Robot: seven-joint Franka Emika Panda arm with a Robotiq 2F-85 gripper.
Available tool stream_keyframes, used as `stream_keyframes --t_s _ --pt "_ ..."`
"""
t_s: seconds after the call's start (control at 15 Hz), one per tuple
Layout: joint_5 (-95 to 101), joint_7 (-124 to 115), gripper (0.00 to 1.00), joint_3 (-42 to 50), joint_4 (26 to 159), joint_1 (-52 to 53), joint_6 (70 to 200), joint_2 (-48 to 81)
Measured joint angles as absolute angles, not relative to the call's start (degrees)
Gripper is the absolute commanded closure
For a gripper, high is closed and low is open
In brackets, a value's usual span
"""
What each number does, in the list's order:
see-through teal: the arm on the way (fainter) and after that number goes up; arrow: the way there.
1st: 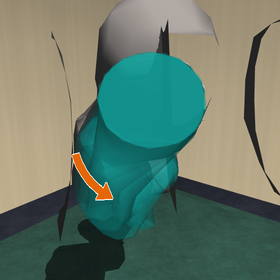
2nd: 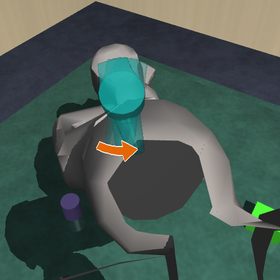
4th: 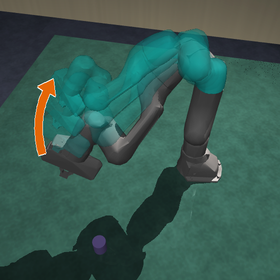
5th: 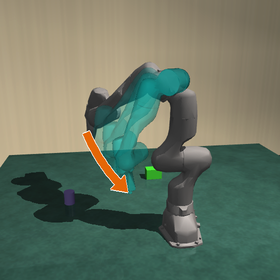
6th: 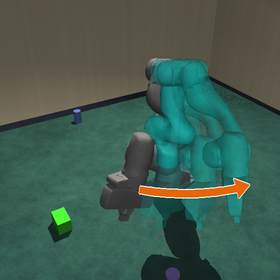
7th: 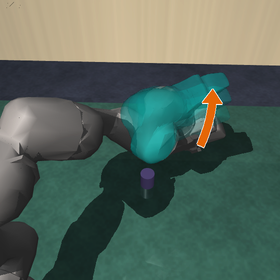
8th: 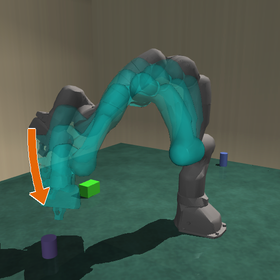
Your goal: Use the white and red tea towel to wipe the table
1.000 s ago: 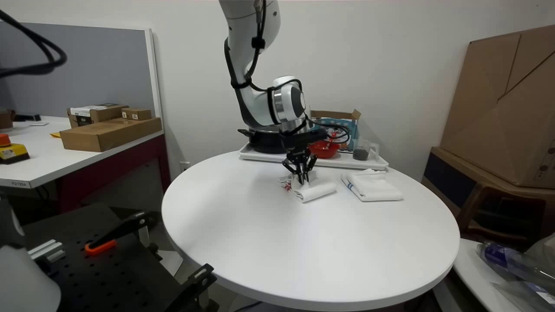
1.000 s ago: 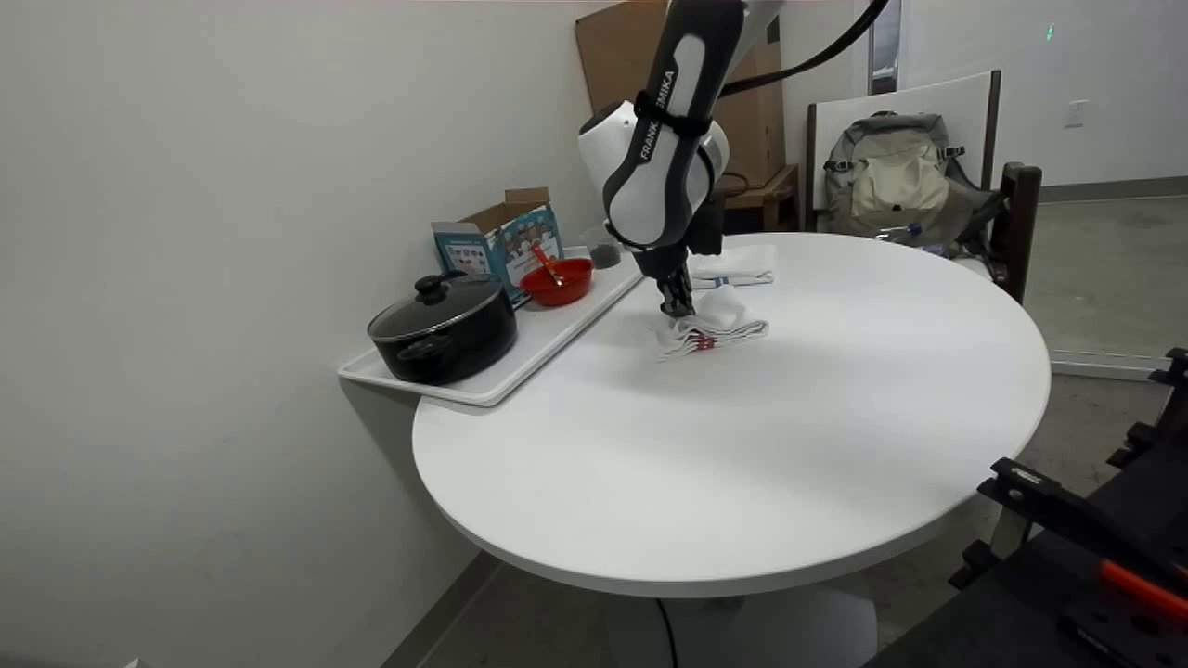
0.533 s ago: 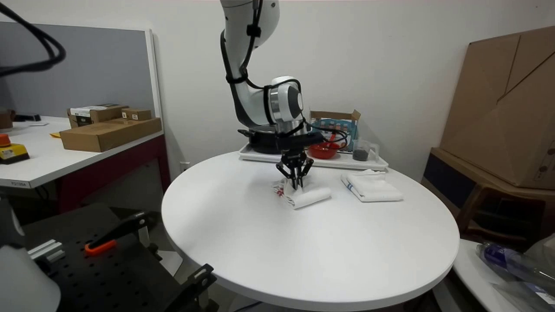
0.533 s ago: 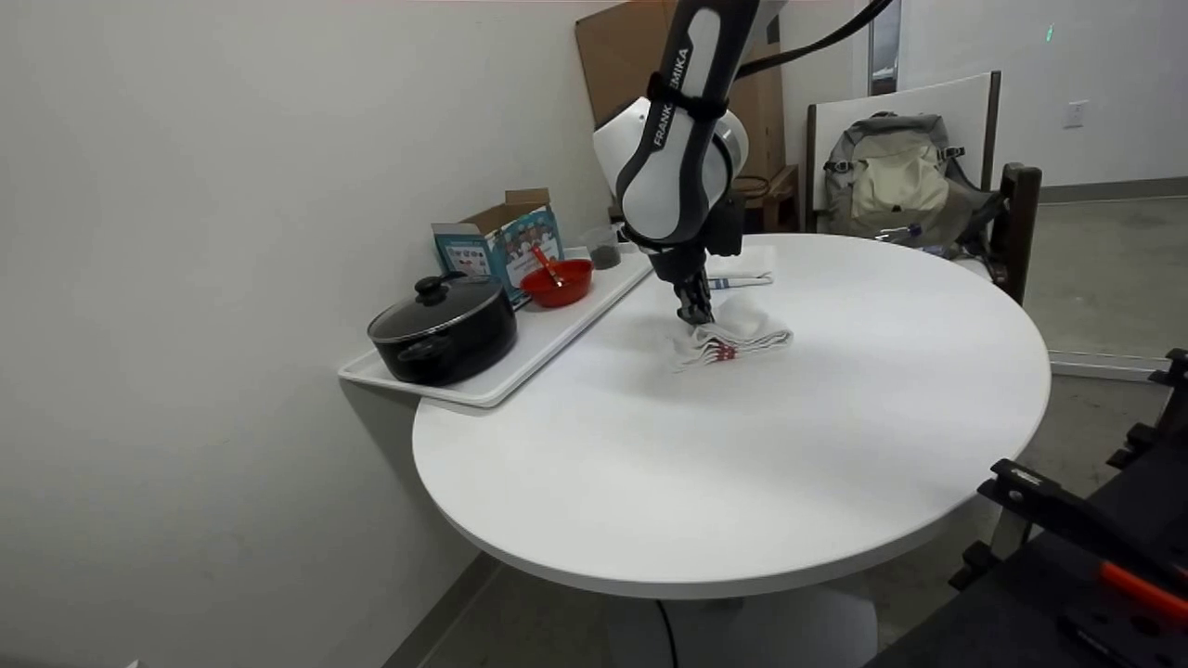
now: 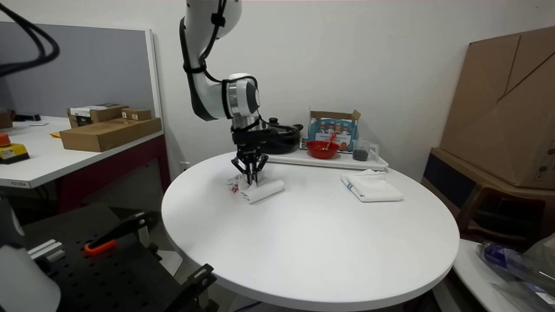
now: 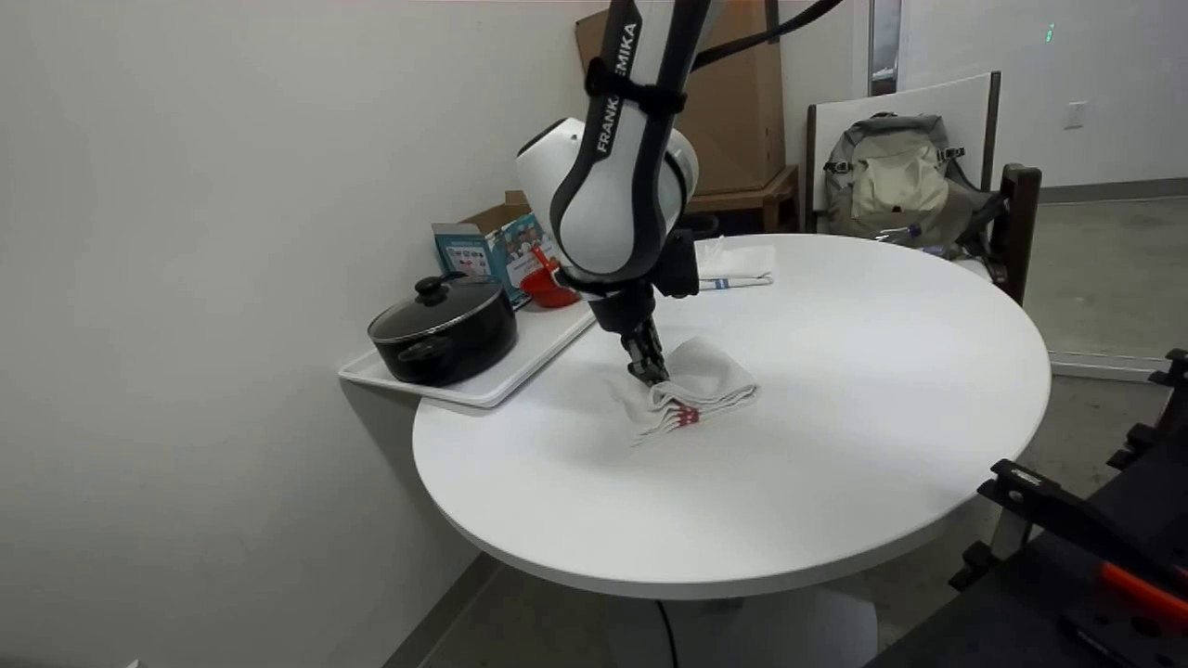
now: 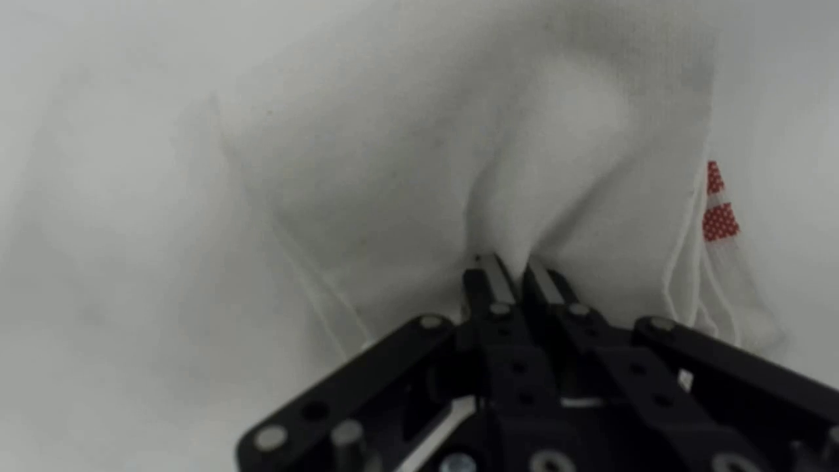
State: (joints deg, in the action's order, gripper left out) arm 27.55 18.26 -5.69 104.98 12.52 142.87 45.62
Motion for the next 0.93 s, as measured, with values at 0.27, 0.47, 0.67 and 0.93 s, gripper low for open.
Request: stream_keyframes --t_s 0.27,0.47,0.67,0.93 --pt "28.31 17.71 0.95 -7.76 108.25 17.88 143.71 44.23" --pt "29.12 17.15 0.95 -9.18 110.73 21.57 144.20 43.16" --pt "30.28 16.99 0.95 -10.20 113.29 24.24 144.51 42.01" --pt "32.74 16.99 0.95 -9.97 116.26 24.60 147.41 40.71"
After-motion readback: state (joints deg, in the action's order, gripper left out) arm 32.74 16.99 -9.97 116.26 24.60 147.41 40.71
